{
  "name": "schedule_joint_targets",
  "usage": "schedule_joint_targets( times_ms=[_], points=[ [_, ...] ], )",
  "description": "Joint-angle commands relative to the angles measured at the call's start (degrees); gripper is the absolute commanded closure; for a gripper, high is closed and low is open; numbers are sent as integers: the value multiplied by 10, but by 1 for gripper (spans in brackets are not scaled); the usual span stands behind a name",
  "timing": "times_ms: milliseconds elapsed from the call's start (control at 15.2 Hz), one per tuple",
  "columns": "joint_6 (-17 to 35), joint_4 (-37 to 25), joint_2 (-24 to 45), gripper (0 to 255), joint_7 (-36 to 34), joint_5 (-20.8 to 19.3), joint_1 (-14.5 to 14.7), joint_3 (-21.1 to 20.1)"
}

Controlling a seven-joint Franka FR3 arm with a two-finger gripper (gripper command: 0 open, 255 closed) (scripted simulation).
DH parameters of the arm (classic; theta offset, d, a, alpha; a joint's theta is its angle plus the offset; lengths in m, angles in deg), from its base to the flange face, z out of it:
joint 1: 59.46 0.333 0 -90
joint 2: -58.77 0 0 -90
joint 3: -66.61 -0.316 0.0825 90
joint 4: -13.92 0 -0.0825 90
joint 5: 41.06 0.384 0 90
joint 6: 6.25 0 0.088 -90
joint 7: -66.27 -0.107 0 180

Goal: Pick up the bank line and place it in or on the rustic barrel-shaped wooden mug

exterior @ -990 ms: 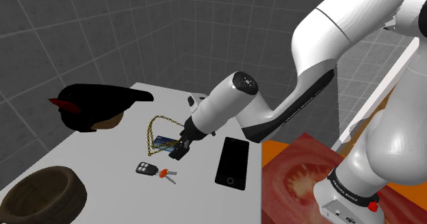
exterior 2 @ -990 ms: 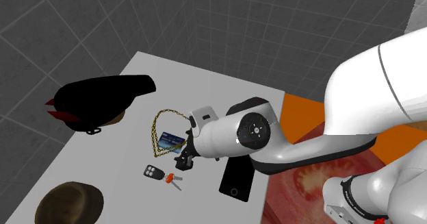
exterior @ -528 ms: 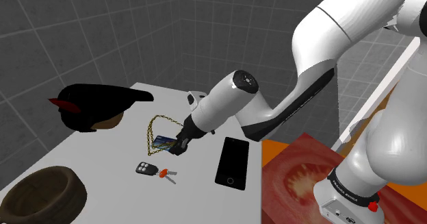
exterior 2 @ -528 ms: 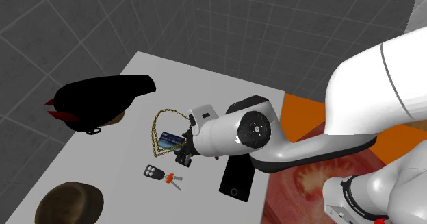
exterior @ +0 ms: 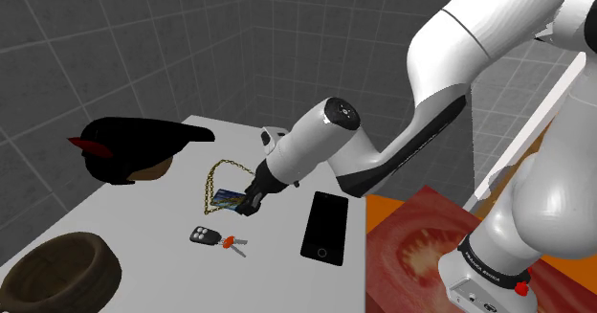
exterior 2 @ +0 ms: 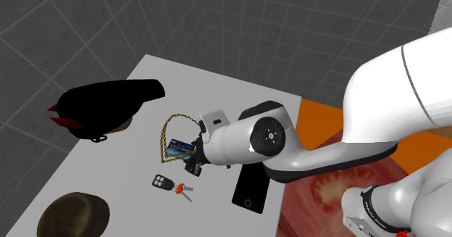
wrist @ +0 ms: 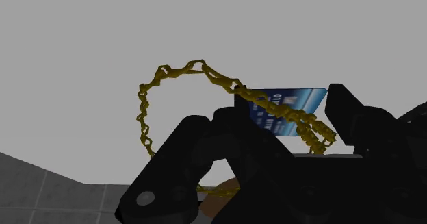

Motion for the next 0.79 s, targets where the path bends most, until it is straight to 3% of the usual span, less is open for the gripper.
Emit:
schedule_joint_targets(
  times_ms=[0, 396, 528, 726],
  points=[
    [-4, 13, -8, 255, 31, 37, -14, -20],
    [-25, 39, -61, 255, 239, 285, -96, -136],
    [-35, 42, -80, 255, 308, 371, -103, -155],
    [-55, 41, -106, 255, 387, 472, -89, -156]
  ],
)
